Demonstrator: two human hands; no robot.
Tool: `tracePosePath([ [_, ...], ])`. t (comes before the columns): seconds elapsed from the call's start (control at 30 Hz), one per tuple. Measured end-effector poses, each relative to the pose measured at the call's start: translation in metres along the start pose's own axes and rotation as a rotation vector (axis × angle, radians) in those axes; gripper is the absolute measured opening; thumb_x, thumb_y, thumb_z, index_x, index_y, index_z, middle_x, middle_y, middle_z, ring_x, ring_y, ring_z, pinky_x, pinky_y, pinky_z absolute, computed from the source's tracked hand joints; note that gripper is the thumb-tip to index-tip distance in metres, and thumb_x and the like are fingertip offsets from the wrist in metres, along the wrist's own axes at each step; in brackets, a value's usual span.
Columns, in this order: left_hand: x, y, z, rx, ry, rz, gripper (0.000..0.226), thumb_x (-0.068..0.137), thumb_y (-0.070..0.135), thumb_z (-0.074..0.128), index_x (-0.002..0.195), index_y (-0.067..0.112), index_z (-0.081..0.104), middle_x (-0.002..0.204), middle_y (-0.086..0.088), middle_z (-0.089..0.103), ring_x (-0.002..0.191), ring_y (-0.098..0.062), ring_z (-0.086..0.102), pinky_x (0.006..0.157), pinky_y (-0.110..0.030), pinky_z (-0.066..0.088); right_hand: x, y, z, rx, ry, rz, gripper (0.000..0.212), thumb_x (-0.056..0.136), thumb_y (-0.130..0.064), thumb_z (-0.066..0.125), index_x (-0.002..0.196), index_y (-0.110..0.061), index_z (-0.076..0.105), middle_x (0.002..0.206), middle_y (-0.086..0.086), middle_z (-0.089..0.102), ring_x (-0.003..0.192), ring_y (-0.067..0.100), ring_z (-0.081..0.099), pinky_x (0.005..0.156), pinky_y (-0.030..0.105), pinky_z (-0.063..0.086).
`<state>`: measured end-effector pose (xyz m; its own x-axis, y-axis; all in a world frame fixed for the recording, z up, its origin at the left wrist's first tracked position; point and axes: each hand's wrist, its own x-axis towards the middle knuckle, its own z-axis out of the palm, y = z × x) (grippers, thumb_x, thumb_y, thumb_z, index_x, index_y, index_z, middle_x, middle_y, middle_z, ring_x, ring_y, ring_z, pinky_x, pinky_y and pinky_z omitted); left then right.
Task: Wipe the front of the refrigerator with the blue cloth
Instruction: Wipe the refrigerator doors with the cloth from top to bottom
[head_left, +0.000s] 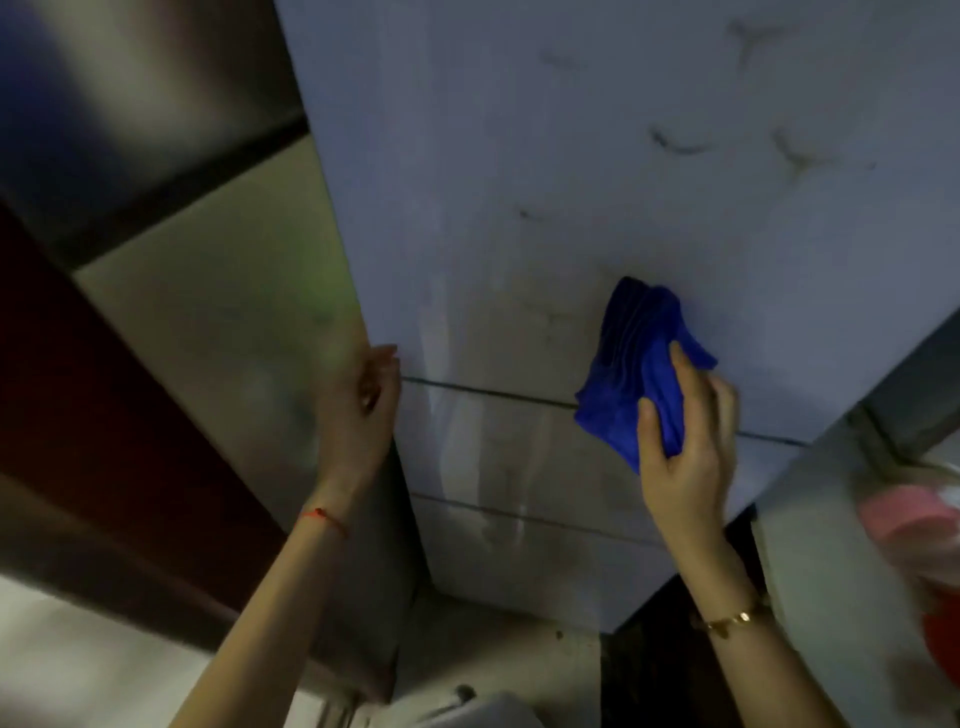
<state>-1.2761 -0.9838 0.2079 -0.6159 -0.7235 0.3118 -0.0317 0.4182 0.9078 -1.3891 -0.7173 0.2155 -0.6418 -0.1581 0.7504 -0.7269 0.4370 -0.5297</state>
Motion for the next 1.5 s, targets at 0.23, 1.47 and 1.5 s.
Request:
tracePosePath([
  [0.23,0.114,0.124,-0.039,-0.013,0.298,0.54,0.034,0.097,0.026,0.056,0.128,0.013,0.057,0.126,0.002,0.062,0.117,-0.012,0.059,0.1,-0.034,0.049,0.178,-0.104,0.009,-0.06,0.388,-0.414,0.041,0.1,-0.014,0.05,0.14,-0.005,0.044,0.115,0.021,0.051,0.102,0.031,0.05,0.095,0.033,0.043],
  [1.47,0.226,0.173,-0.037,-0.223,0.325,0.78,0.068,0.091,0.046,0.054,0.151,0.036,0.023,0.144,0.014,0.043,0.133,-0.007,0.046,0.109,-0.02,0.041,0.375,-0.23,0.037,-0.505,0.404,-0.664,0.051,0.1,-0.034,0.041,0.149,-0.027,0.032,0.16,0.007,0.022,0.148,0.031,0.015,0.124,0.044,0.003],
  [1.5,0.227,0.173,-0.037,-0.23,0.316,0.774,0.068,0.091,0.046,0.054,0.151,0.038,0.022,0.144,0.014,0.044,0.133,-0.006,0.046,0.109,-0.023,0.042,0.382,-0.242,0.039,-0.484,0.426,-0.643,0.05,0.1,-0.035,0.04,0.149,-0.027,0.032,0.16,0.006,0.022,0.149,0.031,0.016,0.124,0.044,0.003],
])
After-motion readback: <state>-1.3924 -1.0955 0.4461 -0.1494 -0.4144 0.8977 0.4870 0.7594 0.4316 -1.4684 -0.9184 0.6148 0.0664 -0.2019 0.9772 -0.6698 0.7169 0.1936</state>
